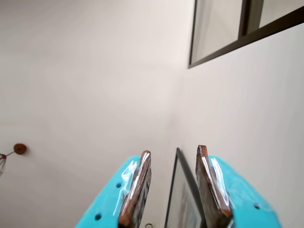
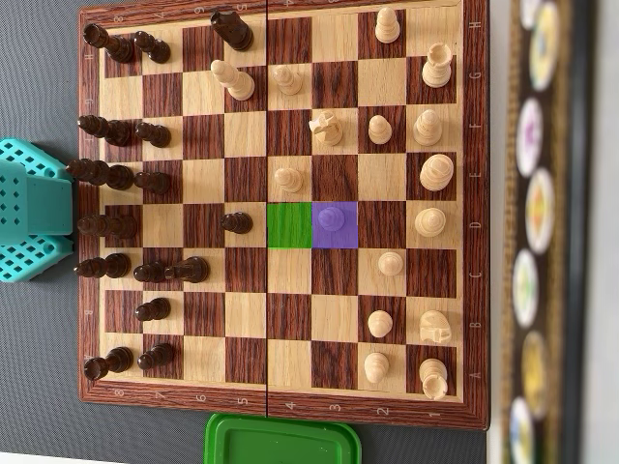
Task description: Play chess
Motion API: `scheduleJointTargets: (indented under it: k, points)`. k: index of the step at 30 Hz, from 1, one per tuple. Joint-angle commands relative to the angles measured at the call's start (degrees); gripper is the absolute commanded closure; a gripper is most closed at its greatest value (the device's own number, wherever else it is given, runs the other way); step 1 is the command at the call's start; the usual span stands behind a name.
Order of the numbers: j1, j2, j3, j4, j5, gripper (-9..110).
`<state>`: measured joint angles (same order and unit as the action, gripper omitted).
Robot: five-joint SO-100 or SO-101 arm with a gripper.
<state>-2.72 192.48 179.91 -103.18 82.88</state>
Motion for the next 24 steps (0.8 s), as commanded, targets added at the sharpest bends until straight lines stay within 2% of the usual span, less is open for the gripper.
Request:
scheduleJointTargets:
  k: [1, 10, 24]
  points:
    - [0.3, -0.9, 0.4, 3.7, -0.4, 87]
    - [0.3, -0.8, -5.7, 21.2, -0.4, 87]
    - [0.3, -0.9, -14.3, 58.0, -0.4, 87]
